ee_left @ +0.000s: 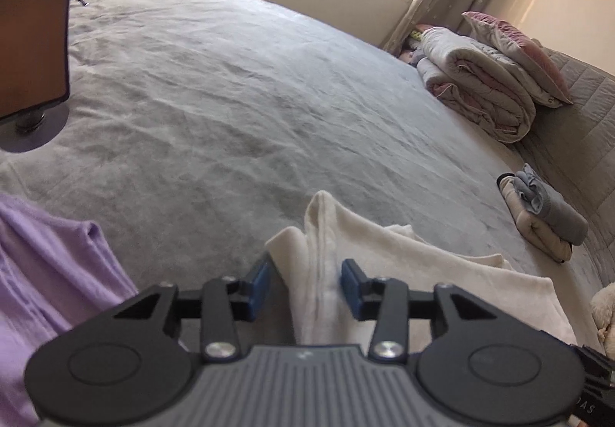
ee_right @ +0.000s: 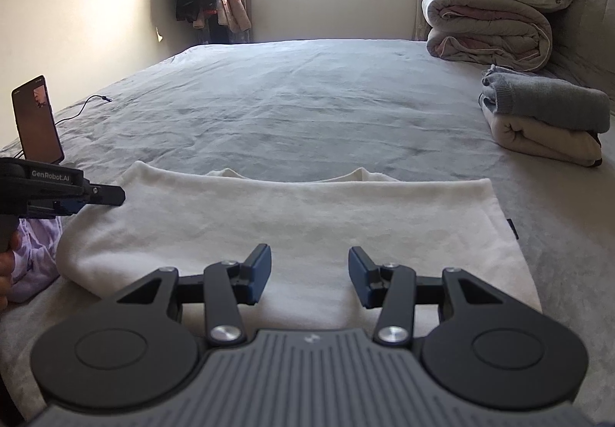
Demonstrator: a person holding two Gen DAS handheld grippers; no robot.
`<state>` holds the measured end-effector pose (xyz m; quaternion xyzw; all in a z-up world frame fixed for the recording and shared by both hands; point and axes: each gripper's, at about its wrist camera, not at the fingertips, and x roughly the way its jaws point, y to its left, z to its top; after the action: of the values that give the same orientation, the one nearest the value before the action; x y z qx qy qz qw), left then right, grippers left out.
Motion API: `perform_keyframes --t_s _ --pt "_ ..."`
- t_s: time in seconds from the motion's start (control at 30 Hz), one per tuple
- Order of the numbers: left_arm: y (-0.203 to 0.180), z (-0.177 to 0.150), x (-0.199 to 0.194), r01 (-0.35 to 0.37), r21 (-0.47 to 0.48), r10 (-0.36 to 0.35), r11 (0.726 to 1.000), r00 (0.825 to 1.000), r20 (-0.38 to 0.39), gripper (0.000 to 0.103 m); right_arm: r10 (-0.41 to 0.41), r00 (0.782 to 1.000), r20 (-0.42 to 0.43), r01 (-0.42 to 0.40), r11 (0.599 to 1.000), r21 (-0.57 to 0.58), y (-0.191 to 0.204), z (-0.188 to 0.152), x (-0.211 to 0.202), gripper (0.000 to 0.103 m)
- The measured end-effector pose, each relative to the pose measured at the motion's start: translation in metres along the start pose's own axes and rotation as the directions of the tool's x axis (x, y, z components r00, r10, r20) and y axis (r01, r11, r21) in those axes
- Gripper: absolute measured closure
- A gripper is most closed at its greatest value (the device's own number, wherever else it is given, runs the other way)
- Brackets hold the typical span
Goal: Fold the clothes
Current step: 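Open both grippers and hold them above the folded sweatshirt, then grasp the white sweatshirt edge with both grippers and lift it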
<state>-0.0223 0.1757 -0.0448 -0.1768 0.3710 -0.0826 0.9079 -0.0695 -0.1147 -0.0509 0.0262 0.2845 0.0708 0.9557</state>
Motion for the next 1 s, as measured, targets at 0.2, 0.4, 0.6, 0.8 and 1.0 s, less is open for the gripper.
perform_keyframes --t_s 0.2,0.4,0.6,0.8,1.0 --pt "0.009 -0.004 0.000 0.063 -0.051 -0.071 0.997 0.984 -0.161 0.046 0.036 0.999 0.016 -0.036 0.999 -0.021 0.006 0.001 -0.002 0.064" --pt "0.010 -0.009 0.004 0.071 -0.066 -0.081 0.995 0.983 -0.167 0.044 0.055 0.998 0.005 -0.055 0.998 -0.012 0.011 0.003 -0.001 0.065" --pt "-0.004 -0.011 0.006 0.042 -0.001 -0.042 0.999 0.987 -0.155 0.045 0.059 0.998 0.001 -0.059 0.998 -0.018 0.016 0.001 0.003 0.064" --pt "-0.004 -0.012 0.007 0.065 -0.027 -0.069 0.998 0.984 -0.164 0.067 0.061 0.998 0.004 -0.060 0.998 -0.014 0.019 0.001 0.004 0.068" --pt "-0.006 -0.010 -0.001 0.072 -0.073 -0.083 0.995 0.984 -0.158 0.080 0.090 0.995 -0.046 -0.090 0.996 0.010 0.018 0.000 0.011 0.071"
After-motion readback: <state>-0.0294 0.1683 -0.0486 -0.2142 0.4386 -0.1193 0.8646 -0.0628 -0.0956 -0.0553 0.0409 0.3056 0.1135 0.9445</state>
